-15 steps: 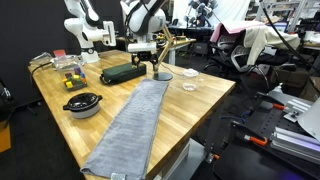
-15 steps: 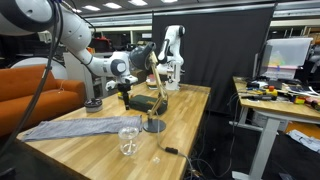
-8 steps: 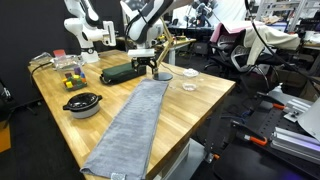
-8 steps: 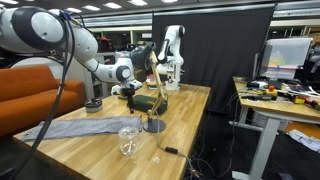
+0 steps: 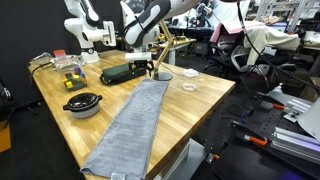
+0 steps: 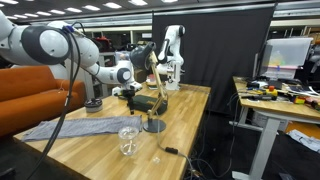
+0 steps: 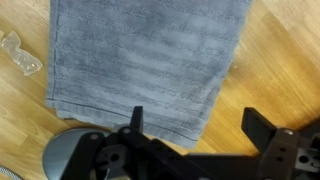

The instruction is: Fold the grey towel from right to left

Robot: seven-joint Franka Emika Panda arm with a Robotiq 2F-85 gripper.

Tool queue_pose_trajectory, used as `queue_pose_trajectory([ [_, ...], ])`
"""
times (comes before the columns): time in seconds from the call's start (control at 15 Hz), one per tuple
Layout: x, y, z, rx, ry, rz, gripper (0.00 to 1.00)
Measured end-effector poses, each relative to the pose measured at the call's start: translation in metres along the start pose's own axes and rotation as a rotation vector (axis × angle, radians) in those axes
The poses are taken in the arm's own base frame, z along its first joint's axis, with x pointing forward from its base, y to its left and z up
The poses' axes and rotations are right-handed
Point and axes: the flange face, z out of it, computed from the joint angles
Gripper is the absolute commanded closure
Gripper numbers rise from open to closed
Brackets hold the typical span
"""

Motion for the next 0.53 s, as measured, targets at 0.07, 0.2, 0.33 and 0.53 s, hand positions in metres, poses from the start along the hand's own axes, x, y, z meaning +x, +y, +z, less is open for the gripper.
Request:
queue_pose_trajectory([
  [0.07, 0.001, -0.001, 0.002, -0.004, 0.001, 0.0, 0.0],
  [0.2, 0.006, -0.002, 0.003, -0.011, 0.006, 0.001, 0.0],
  [0.33, 0.01, -0.002, 0.003, -0.016, 0.015, 0.003, 0.0],
  [0.53, 0.015, -0.002, 0.005, -0.025, 0.018, 0.009, 0.0],
])
